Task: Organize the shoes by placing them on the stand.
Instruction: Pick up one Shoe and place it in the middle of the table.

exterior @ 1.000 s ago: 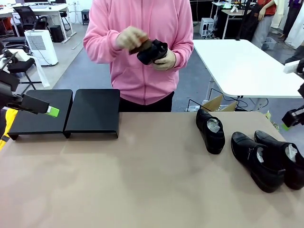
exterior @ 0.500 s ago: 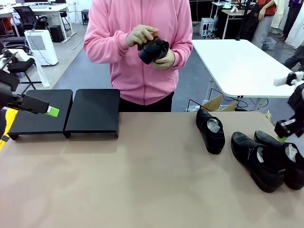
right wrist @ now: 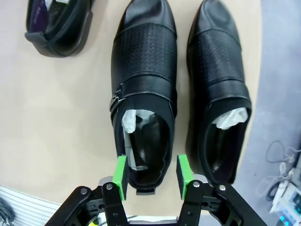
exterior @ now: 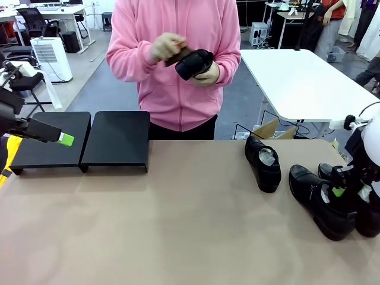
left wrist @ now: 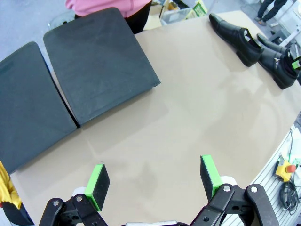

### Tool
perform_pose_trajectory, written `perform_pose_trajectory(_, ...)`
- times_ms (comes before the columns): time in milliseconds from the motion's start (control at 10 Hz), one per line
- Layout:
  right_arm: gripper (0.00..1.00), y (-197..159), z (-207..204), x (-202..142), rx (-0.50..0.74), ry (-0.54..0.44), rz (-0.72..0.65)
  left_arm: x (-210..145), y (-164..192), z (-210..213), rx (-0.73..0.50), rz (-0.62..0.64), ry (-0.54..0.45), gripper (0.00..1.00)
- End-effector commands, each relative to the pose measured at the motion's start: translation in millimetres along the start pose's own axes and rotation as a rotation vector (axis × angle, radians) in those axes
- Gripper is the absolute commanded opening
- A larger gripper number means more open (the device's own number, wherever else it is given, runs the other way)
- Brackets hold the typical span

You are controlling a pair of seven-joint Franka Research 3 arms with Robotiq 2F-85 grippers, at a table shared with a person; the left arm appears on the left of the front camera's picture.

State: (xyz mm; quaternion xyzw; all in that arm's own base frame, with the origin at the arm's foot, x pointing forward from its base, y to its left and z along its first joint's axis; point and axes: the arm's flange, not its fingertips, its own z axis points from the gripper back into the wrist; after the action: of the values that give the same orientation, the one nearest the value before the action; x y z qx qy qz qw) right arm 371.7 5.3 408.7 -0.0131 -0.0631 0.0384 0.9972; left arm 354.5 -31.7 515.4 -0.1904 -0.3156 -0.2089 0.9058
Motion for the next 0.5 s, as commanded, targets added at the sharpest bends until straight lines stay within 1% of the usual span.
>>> perform_pose_trajectory(0,0.55,0.7,-72.0,-120.0,0.06,-0.026,0.004,-0.3,1.9,1.4,-0.01,-0.012,0.0,1.0)
perform_pose_trajectory(400,0.55,-4.0,-91.7,-127.6,0.049,0.006,-0.001,-0.3,1.9,1.4,-0.01,-0.012,0.0,1.0)
